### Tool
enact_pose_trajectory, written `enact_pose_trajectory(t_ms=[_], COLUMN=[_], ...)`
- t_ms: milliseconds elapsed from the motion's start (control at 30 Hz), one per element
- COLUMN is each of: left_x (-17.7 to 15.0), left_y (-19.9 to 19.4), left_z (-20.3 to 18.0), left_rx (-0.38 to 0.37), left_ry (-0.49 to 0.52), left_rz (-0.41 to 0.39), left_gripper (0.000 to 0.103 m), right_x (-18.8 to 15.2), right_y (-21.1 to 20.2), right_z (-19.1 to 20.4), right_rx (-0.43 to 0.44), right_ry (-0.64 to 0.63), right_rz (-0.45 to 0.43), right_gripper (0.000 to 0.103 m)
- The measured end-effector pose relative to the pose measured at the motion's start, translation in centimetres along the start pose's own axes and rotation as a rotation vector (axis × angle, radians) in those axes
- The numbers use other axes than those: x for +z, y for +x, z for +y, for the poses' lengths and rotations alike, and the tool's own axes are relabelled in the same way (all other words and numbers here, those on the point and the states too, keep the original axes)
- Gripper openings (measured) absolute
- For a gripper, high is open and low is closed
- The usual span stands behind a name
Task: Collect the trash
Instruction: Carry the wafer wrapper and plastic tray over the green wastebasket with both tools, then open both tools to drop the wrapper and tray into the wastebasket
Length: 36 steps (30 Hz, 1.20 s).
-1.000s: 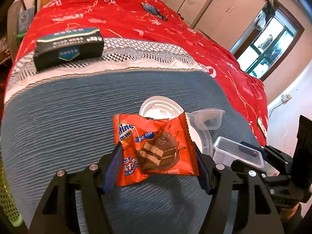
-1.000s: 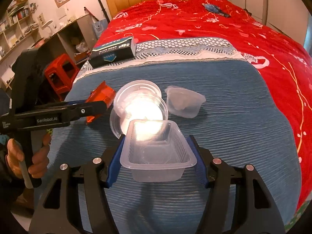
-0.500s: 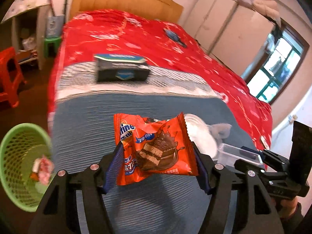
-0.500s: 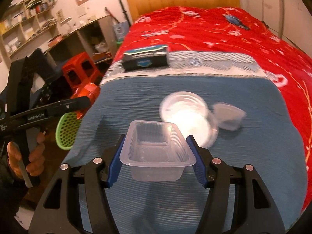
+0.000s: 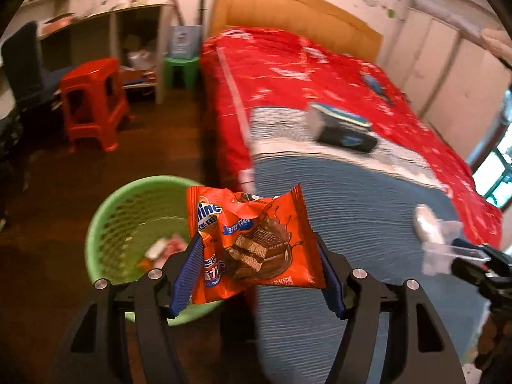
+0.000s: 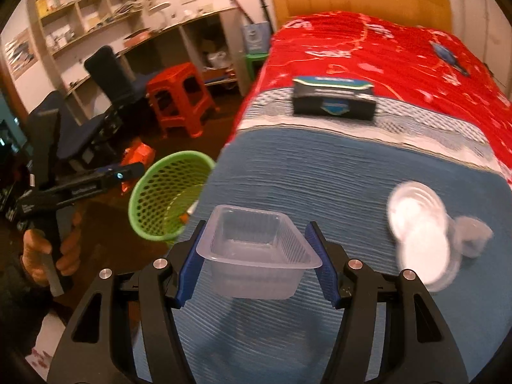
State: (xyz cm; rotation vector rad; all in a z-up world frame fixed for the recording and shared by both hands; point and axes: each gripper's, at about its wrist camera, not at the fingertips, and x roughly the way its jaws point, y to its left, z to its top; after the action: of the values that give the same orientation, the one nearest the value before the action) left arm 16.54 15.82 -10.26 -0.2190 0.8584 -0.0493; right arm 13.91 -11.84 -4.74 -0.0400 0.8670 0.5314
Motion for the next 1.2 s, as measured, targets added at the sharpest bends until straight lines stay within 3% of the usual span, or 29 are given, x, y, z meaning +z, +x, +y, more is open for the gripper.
enact_pose_trajectory(t_ms=[133,500,833,1200], left_x=[-0.5,-1.7,-3.1,-5.0], left_y=[0.8,2.3,1.9,0.2], left_z=[3.4,8.5,11.6,14.3], left_rx=[0.061,0.137,0.155,0.161], left_ry=[-0.034,-0.097,-0.151,-0.235], left_rz=[0.022,0.064,0.070,0.056], left_gripper=[0.064,0.068,0.082,0.083], right_x=[0.8,3.5,5.7,7.4], right_y=[1.7,7.1,11.3,15.4], right_z=[2.0,7.0,10.8,14.9], right_rx=[0.023,0.089,0.131,0.172], right_ry=[-0.024,-0.048,-0.057,-0.066], right_rz=[0.010,0.054,0.068,0.103], right_gripper=[0.061,0.061,0.061,0.062])
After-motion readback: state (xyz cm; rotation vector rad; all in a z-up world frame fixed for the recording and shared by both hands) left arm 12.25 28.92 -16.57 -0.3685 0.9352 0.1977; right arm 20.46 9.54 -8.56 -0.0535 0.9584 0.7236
